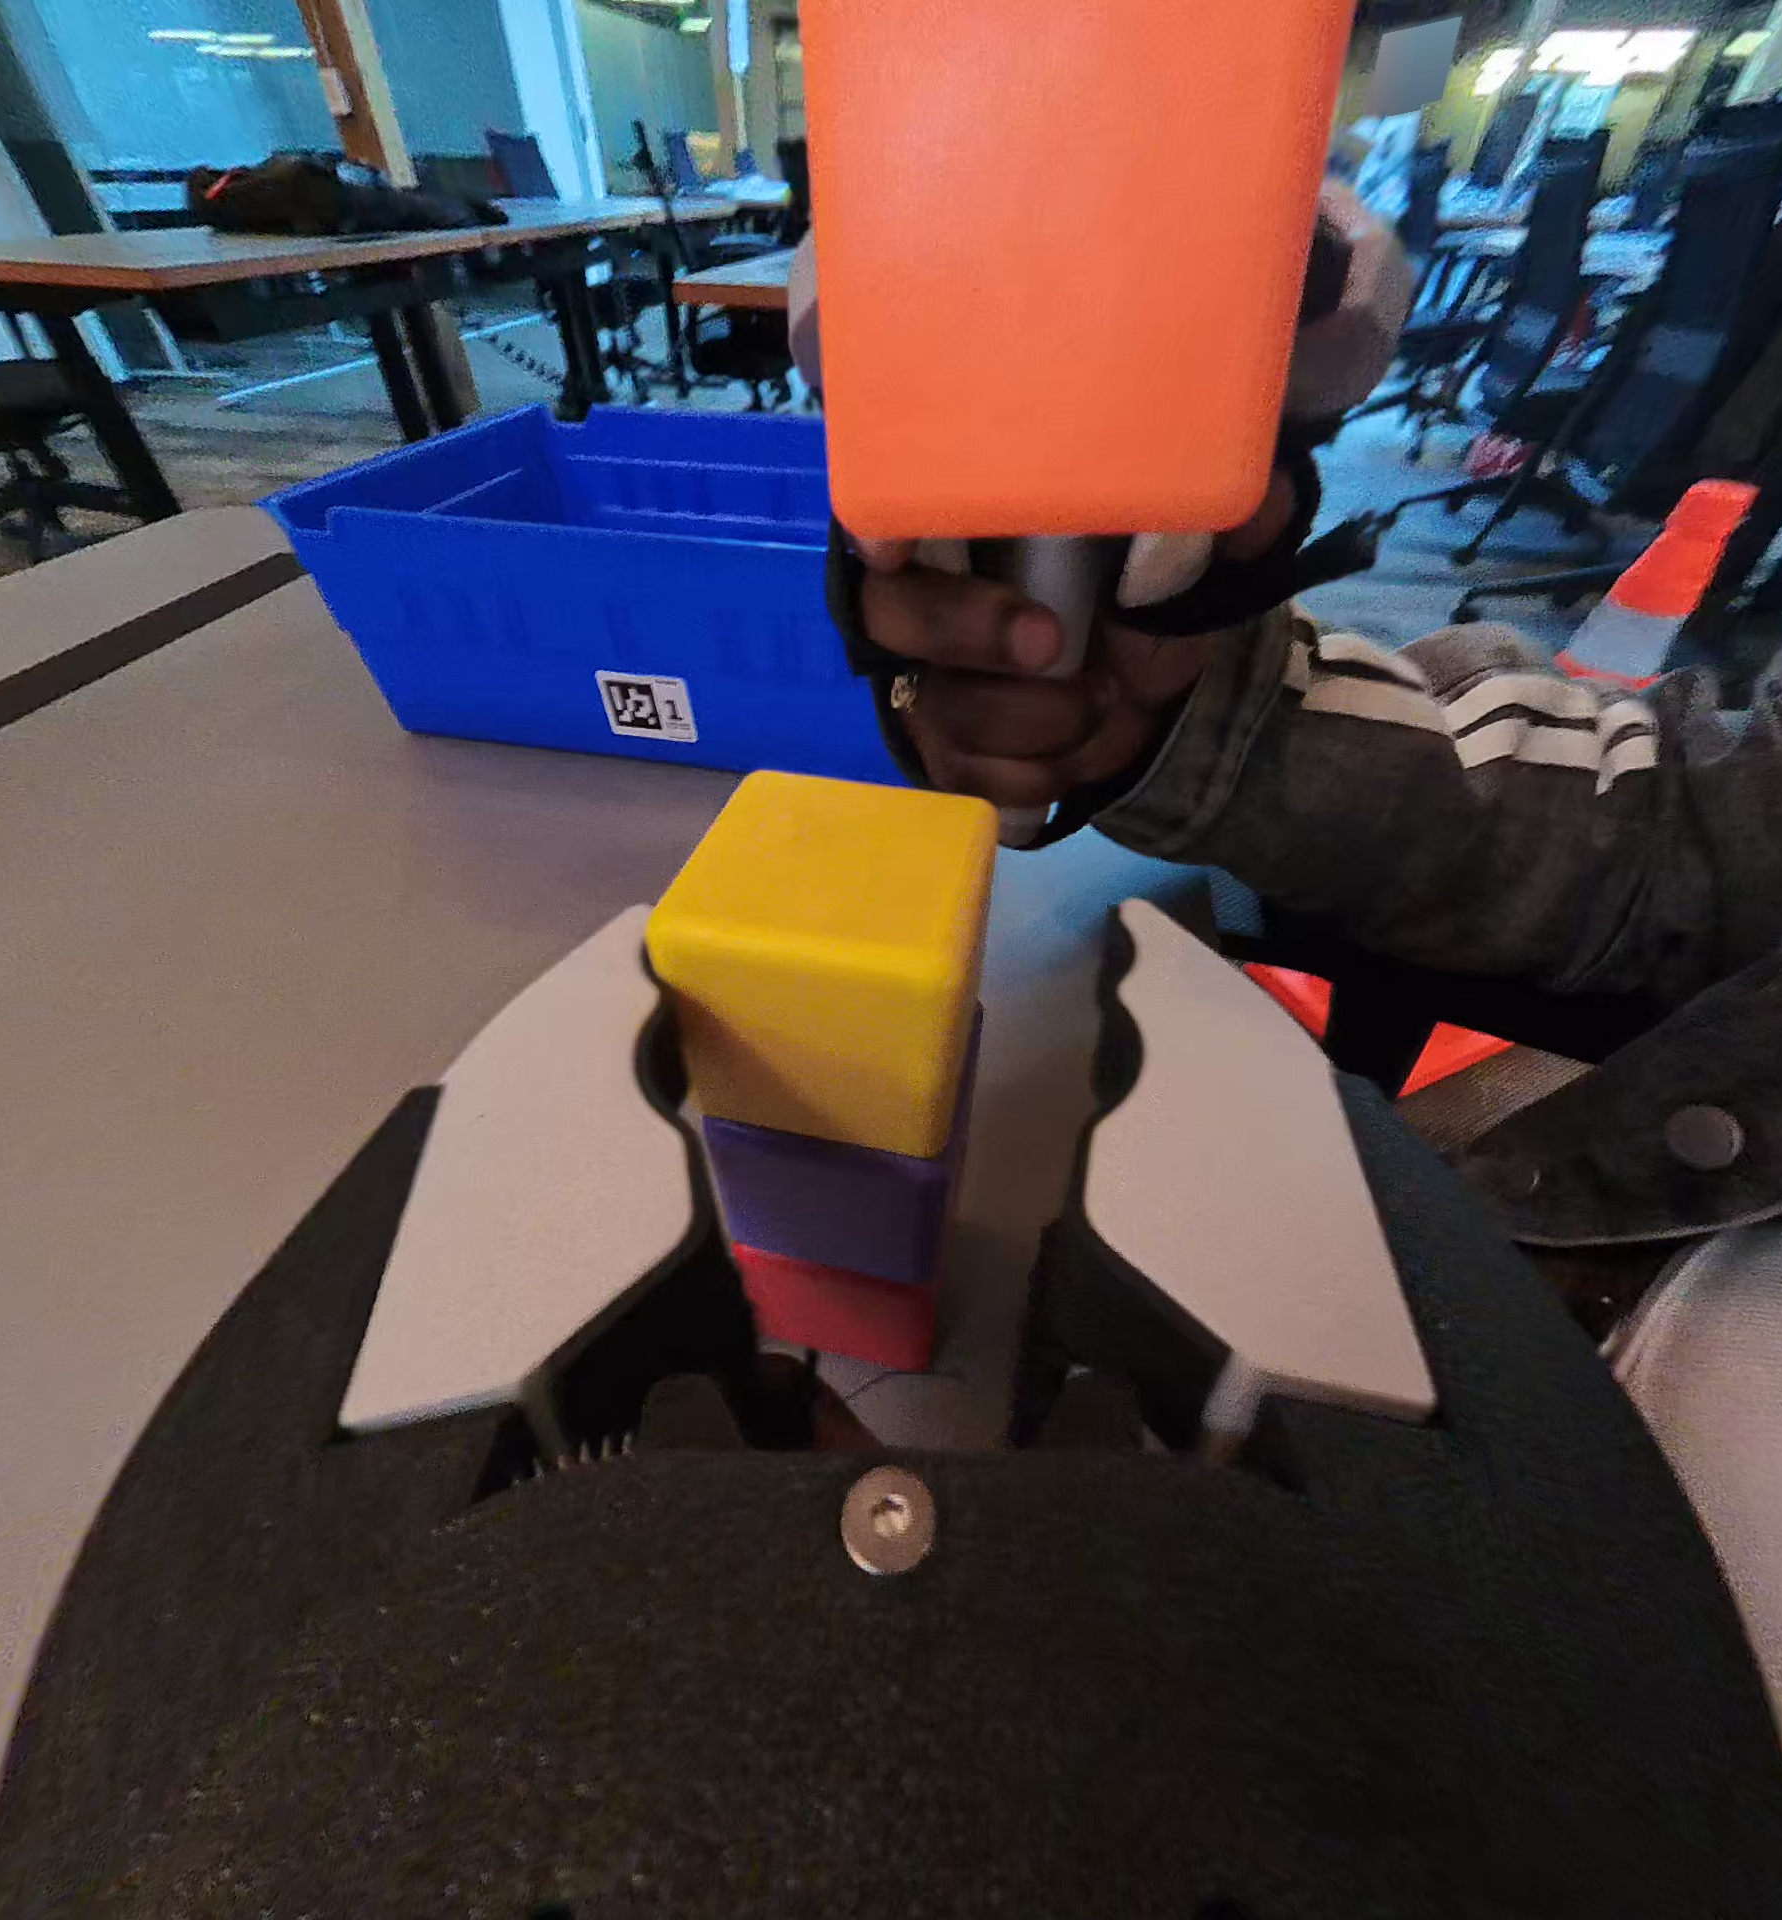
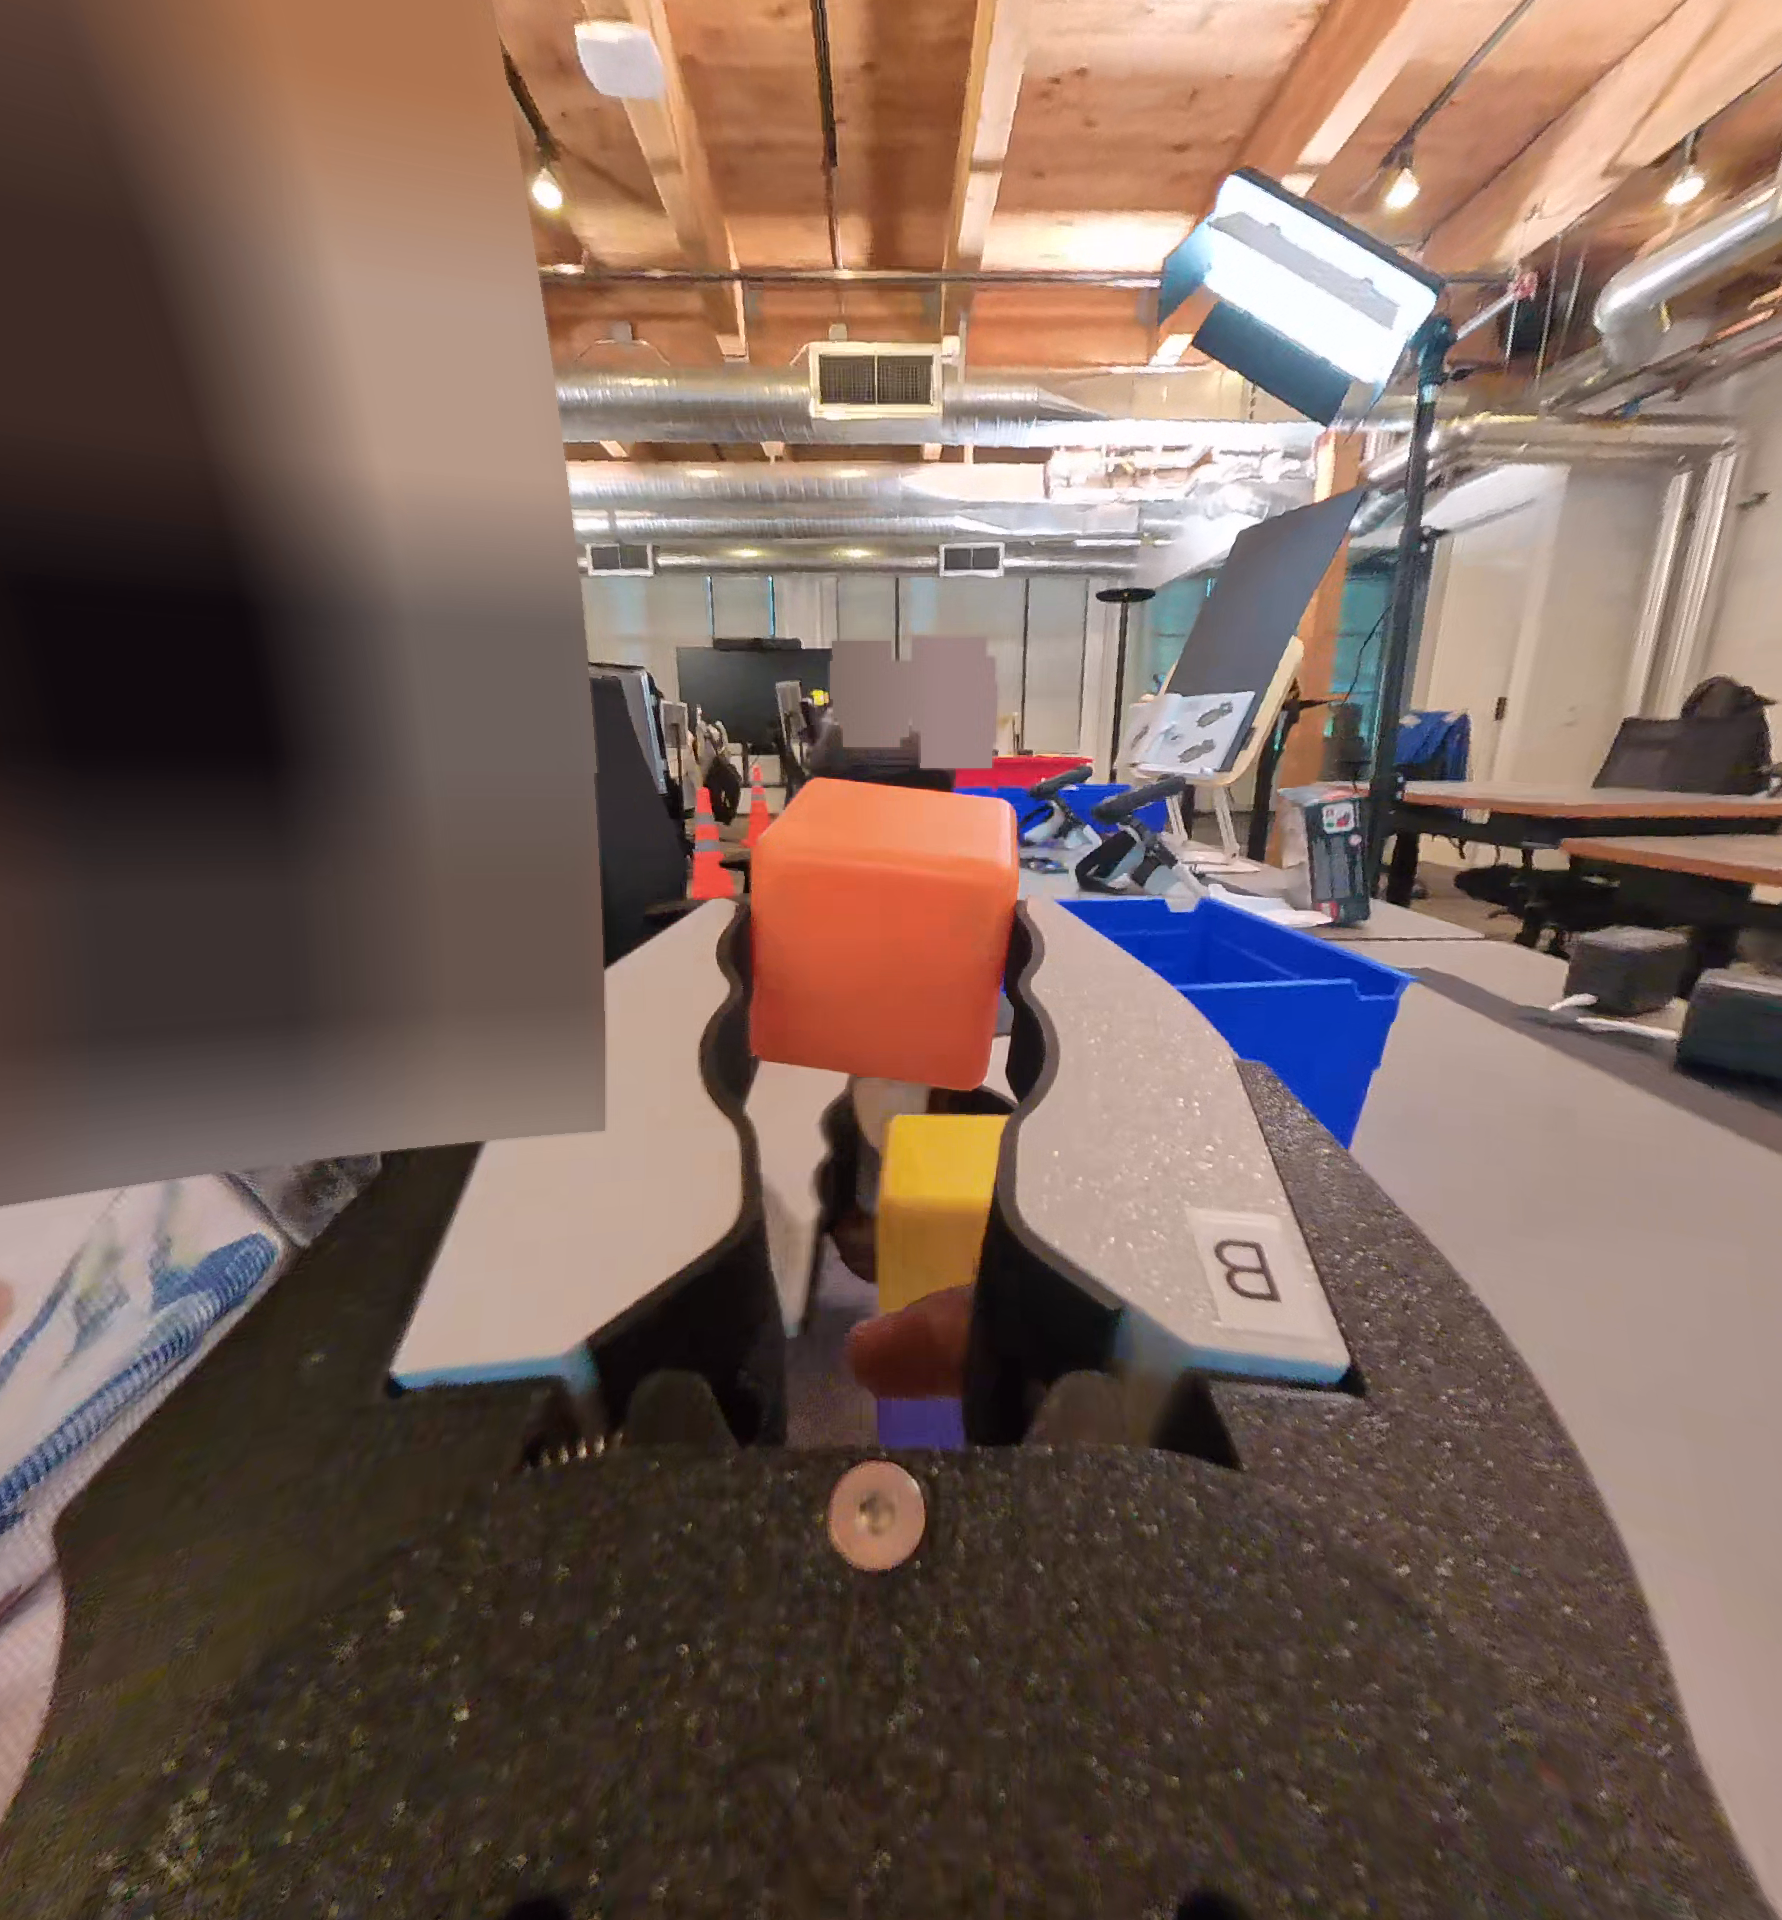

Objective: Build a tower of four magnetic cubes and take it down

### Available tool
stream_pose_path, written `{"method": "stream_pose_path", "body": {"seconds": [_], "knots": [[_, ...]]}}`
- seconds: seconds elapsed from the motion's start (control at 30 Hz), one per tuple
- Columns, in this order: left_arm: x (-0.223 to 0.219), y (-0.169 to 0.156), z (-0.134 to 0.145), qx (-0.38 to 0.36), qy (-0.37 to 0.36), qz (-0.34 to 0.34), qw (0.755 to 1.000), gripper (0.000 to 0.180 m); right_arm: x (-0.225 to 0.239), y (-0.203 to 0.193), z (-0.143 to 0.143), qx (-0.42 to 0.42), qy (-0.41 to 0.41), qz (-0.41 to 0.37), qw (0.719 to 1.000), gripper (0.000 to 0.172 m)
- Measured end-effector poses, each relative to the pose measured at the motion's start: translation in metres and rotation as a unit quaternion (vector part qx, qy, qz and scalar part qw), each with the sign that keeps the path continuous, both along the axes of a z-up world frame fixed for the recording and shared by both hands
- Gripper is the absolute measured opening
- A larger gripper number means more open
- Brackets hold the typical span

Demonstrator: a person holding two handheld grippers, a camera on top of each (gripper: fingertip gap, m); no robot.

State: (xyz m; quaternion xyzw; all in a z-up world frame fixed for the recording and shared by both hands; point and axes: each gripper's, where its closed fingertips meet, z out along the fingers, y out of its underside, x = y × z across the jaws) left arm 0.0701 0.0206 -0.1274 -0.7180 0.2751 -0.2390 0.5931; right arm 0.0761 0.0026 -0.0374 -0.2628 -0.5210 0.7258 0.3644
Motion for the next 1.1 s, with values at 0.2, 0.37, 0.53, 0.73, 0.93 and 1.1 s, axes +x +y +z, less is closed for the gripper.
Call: {"method": "stream_pose_path", "body": {"seconds": [0.2,0.37,0.53,0.73,0.93,1.1], "knots": [[0.004,-0.01,0.002,-0.006,-0.036,-0.046,0.998,0.051,-0.008,-0.001,-0.018,0.061,-0.042,-0.023,0.997,0.047],[0.013,-0.015,0.001,0.005,-0.024,-0.063,0.998,0.051,-0.011,-0.014,-0.029,0.107,-0.064,-0.016,0.992,0.047],[0.014,-0.017,0.001,0.01,-0.024,-0.068,0.997,0.051,-0.012,-0.016,-0.034,0.101,-0.068,0.003,0.993,0.047],[0.013,-0.017,0.001,0.013,-0.03,-0.068,0.997,0.051,-0.012,-0.014,-0.037,0.074,-0.049,0.021,0.996,0.047],[0.013,-0.016,0.001,0.017,-0.026,-0.059,0.998,0.051,-0.012,-0.013,-0.038,0.077,-0.043,0.017,0.996,0.047],[0.012,-0.019,0.0,0.004,-0.017,-0.06,0.998,0.055,-0.012,-0.012,-0.037,0.088,-0.048,0.001,0.995,0.07]]}}
